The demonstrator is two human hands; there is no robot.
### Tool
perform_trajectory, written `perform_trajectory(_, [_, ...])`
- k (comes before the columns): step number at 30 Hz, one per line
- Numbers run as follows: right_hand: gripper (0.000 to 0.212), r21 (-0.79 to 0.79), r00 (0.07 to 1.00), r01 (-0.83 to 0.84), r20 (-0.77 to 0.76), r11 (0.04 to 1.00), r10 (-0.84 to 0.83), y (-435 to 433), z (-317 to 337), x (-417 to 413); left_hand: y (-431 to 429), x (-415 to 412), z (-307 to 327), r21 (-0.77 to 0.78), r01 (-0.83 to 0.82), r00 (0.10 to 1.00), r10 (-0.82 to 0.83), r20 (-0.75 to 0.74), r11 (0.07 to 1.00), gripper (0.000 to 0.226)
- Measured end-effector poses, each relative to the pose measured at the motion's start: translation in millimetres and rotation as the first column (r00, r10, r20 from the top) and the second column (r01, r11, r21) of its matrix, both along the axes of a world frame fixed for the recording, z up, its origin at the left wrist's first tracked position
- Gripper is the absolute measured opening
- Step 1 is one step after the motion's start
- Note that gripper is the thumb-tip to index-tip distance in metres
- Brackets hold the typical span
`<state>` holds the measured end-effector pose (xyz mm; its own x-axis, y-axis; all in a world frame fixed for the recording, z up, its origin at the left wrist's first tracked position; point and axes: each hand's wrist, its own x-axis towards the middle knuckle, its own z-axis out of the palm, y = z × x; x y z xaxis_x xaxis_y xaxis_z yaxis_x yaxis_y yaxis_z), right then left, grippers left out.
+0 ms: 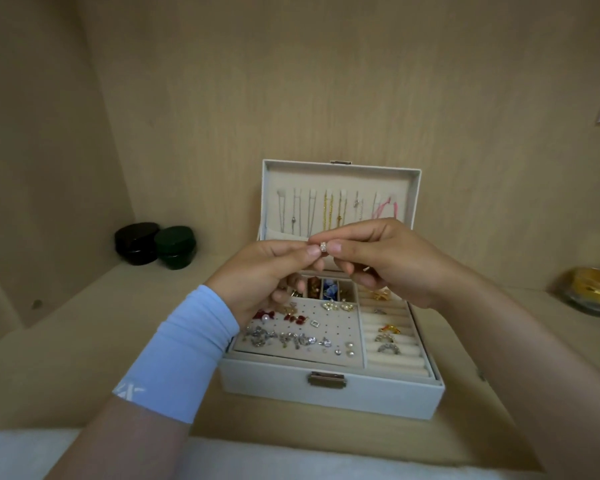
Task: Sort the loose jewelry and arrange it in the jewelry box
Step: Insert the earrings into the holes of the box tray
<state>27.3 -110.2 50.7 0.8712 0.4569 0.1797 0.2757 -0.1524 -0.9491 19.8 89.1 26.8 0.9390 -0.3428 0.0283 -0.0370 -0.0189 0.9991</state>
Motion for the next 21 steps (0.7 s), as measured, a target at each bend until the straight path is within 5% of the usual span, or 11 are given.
perform_trajectory(5, [0.025, 0.081, 0.998, 0.056, -0.005, 0.995, -0.056, 11, -2, 2, 5, 2, 3, -0.022, -0.029, 0.999, 0.029, 0.013, 0.999, 0.015])
perform_trajectory(11, [0.013, 0.012, 0.949, 0.184, 0.260, 0.983, -0.181, 21, -5, 2, 17, 4, 4, 0.057, -0.148, 0.988, 0.144, 0.063, 0.987, 0.015])
perform_trajectory(21, [0.014, -0.045, 0.873, 0.257, 0.440, 0.965, -0.212, 25, -13, 2, 20, 1, 5, 0.129, -0.180, 0.977, 0.162, 0.137, 0.975, 0.012])
